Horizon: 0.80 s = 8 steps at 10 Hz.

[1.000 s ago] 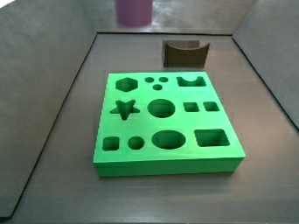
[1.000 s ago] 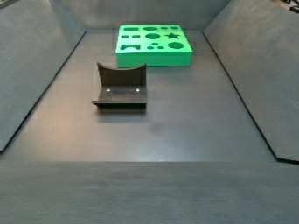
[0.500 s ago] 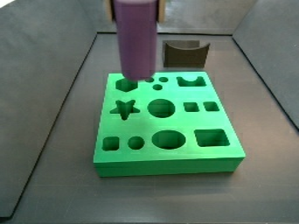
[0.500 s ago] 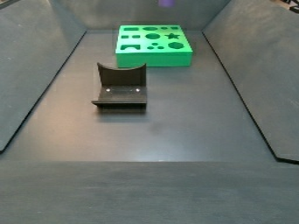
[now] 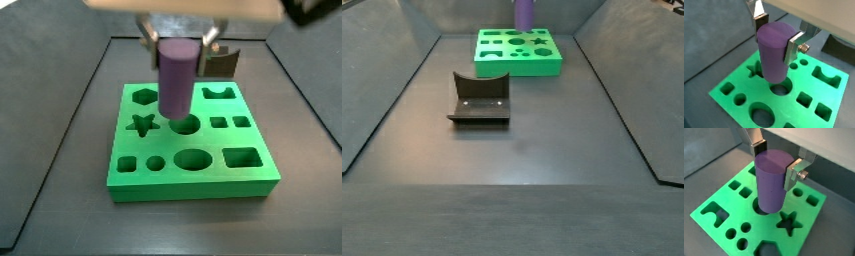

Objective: Insert the round object.

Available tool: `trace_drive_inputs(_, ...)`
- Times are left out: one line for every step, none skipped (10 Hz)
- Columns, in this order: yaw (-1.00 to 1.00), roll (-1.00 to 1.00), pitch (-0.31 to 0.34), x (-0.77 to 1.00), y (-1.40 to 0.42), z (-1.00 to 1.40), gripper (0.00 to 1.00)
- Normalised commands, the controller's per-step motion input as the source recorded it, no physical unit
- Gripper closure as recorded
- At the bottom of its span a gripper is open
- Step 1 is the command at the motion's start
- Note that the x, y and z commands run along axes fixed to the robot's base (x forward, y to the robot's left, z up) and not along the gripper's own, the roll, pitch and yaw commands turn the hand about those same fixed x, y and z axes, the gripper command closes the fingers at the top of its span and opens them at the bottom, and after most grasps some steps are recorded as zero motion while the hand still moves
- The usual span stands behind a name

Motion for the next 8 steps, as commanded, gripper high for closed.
trace_drive_inputs(-0.13, -0.03, 0.149, 0.49, 0.02, -0.53, 1.0)
trace_drive_inputs(-0.22, -0.22, 0.086, 0.3, 0.0, -0.39, 1.0)
trace_drive_inputs(-0.23, -0.29, 0.069, 0.26, 0.0, -0.36, 1.0)
trace_drive_inputs(-0.19, -0.26, 0.059, 0.33, 0.02, -0.41, 1.0)
trace_drive_inputs(-0.12, -0.13, 0.04, 0.4, 0.02, -0.77, 1.0)
trace_drive_inputs(-0.07, -0.04, 0.0, 0.29, 0.01, -1.0, 1.0)
trace_drive_inputs(-0.17, -0.26, 0.0, 0.05, 0.0, -0.58, 1.0)
trace_drive_inputs(0.0, 0.0, 0.027, 0.07, 0.0, -0.03, 1.0)
